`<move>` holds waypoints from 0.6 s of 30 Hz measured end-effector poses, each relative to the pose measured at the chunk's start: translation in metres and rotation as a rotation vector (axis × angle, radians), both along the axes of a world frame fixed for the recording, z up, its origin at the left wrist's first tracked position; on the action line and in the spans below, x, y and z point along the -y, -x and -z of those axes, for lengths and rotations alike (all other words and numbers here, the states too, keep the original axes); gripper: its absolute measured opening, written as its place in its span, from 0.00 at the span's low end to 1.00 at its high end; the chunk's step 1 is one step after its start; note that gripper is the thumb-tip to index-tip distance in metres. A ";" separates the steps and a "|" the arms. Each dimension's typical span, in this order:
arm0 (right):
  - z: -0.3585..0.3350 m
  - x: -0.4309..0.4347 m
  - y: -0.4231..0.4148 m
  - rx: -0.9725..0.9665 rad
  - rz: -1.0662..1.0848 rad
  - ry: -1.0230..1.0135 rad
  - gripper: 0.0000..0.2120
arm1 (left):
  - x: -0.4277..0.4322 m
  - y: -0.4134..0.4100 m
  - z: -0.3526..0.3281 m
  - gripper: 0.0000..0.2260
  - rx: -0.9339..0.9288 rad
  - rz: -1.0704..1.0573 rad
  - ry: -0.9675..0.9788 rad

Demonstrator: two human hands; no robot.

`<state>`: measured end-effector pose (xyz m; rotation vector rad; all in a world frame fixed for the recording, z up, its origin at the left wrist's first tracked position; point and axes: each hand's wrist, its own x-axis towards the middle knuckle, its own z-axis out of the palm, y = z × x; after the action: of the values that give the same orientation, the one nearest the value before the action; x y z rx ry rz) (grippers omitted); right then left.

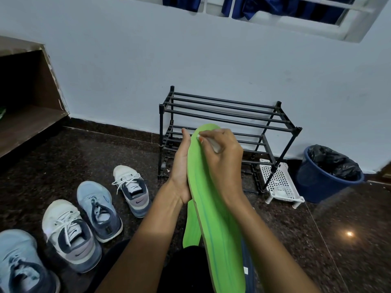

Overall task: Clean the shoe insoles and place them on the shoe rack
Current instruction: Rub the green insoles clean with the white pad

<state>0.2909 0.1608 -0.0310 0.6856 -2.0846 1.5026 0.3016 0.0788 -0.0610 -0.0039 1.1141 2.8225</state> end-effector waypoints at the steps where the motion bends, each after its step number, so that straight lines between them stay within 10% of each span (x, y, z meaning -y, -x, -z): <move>1: 0.004 0.000 -0.006 0.012 -0.028 -0.008 0.06 | 0.001 0.000 0.001 0.38 -0.011 0.021 -0.004; 18: 0.019 -0.007 -0.034 0.073 -0.131 -0.009 0.07 | -0.003 -0.005 -0.005 0.39 -0.065 0.124 -0.072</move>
<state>0.3244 0.1674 -0.0496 0.7956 -2.1382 1.6122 0.3061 0.0822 -0.0562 0.1582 0.9874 2.7681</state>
